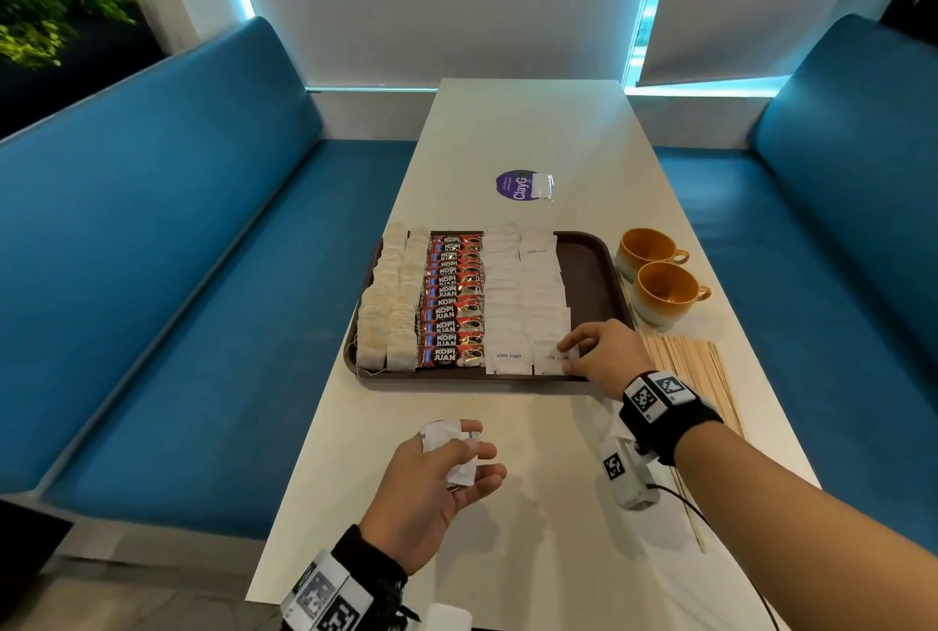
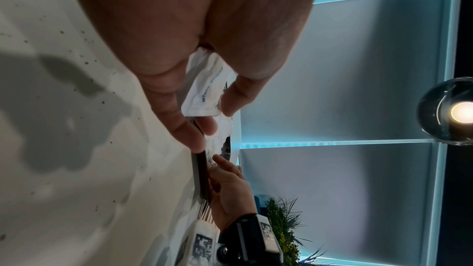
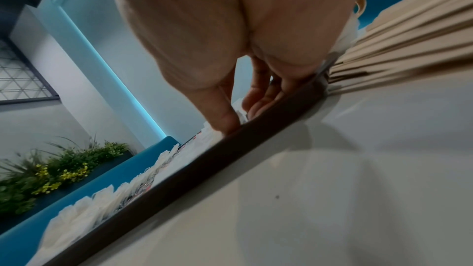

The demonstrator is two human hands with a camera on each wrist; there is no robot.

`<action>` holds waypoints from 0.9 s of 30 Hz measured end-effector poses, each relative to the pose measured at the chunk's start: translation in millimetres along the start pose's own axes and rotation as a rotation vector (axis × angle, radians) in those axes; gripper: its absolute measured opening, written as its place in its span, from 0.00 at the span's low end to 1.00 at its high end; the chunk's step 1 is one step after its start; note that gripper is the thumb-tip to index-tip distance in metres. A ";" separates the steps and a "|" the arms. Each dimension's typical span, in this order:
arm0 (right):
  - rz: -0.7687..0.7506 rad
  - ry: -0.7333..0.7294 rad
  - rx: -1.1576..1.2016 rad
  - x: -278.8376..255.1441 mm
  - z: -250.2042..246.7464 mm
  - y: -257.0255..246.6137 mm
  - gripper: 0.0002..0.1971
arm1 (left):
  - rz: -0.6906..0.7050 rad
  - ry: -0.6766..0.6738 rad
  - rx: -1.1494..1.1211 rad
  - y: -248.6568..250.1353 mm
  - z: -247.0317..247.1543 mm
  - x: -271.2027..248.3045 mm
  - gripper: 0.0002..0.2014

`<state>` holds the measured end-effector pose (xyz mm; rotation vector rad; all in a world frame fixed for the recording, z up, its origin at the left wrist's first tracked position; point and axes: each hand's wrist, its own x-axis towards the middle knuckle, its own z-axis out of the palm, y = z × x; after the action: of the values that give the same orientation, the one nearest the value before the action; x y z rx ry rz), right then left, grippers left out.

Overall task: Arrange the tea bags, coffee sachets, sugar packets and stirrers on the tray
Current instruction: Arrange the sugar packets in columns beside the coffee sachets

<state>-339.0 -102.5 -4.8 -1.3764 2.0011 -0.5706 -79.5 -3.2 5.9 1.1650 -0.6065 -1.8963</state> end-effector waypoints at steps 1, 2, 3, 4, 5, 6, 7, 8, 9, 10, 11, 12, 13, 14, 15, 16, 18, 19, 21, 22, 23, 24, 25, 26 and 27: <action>-0.002 0.007 0.002 0.8 0.2 0.2 0.09 | 0.002 -0.003 -0.002 -0.2 -0.3 0.1 0.11; -0.002 0.004 0.002 1.2 -0.1 0.1 0.10 | 0.004 -0.004 -0.005 -0.2 -0.6 0.2 0.12; -0.003 -0.005 0.001 1.8 -0.3 0.1 0.10 | 0.005 -0.004 -0.009 0.0 -1.0 0.3 0.11; -0.008 -0.012 -0.007 1.8 -0.4 0.2 0.10 | 0.005 -0.004 -0.015 0.4 -1.5 0.7 0.11; -0.014 -0.017 -0.013 2.0 -0.1 0.8 0.09 | 0.003 -0.006 -0.022 1.1 -2.0 1.1 0.12; -0.020 -0.017 -0.015 1.4 0.1 1.5 0.09 | -0.002 -0.008 -0.032 1.8 -2.1 1.6 0.13; -0.024 -0.013 -0.007 0.8 0.5 2.5 0.08 | -0.009 -0.012 -0.044 2.5 -1.9 2.0 0.15; -0.028 -0.007 0.002 -1.1 -0.1 3.3 0.08 | -0.017 -0.019 -0.059 3.1 -1.7 2.3 0.17; -0.031 0.001 0.013 -2.5 -1.0 4.4 0.08 | -0.028 -0.029 -0.075 3.7 -1.2 2.6 0.18; -0.039 0.016 0.023 -5.1 -2.8 5.4 0.07 | -0.039 -0.043 -0.088 4.4 -0.7 2.3 0.20; -0.050 0.040 0.032 -8.0 -5.0 6.0 0.07 | -0.047 -0.057 -0.097 5.1 0.2 1.8 0.21; -0.065 0.070 0.045 -12.8 -8.0 5.6 0.06 | -0.052 -0.072 -0.102 5.5 1.2 1.0 0.22; -0.081 0.102 0.058 -18.7 -10.8 4.4 0.05 | -0.052 -0.086 -0.103 5.6 2.6 0.5 0.23; -0.098 0.119 0.075 -27.8 -13.4 1.7 0.04 | -0.049 -0.100 -0.103 5.4 4.0 0.1 0.23; -0.116 0.114 0.097 -38.4 -14.9 -1.6 0.04 | -0.045 -0.115 -0.102 5.1 5.5 -0.2 0.23; -0.142 0.089 0.122 -51.7 -15.5 -5.8 0.03 | -0.041 -0.131 -0.097 4.6 7.0 -0.4 0.23; -0.200 0.014 0.192 -79.3 -13.4 -12.6 0.02 | -0.032 -0.168 -0.073 3.6 11.0 -1.3 0.21; -0.222 -0.019 0.252 -91.9 -11.7 -15.1 0.02 | -0.025 -0.188 -0.048 2.9 13.2 -1.9 0.19; -0.240 -0.069 0.403 -112.5 -8.5 -18.1 0.05 | -0.006 -0.211 0.020 1.4 17.6 -2.9 0.16; -0.240 -0.091 0.462 -119.7 -6.9 -18.2 0.06 | 0.002 -0.212 0.046 0.4 19.5 -3.2 0.14; -0.235 -0.107 0.501 -124.9 -4.7 -17.1 0.08 | 0.006 -0.209 0.063 -0.4 21.4 -3.5 0.13; -0.228 -0.119 0.526 -128.8 -2.6 -15.9 0.10 | 0.010 -0.206 0.079 -0.8 22.8 -3.8 0.13; -0.220 -0.126 0.543 -131.4 -0.6 -14.2 0.11 | 0.016 -0.202 0.102 -1.2 24.1 -4.2 0.13; -0.214 -0.133 0.558 -133.7 1.4 -12.6 0.12 | 0.024 -0.197 0.131 -1.3 25.1 -4.8 0.12; -0.214 -0.144 0.573 -135.6 3.1 -11.1 0.13 | 0.031 -0.188 0.158 -1.5 26.1 -5.2 0.12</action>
<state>-295.5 20.1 35.1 -1.2274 1.4260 -1.0162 -102.0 1.7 19.3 1.0746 -0.8865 -1.9737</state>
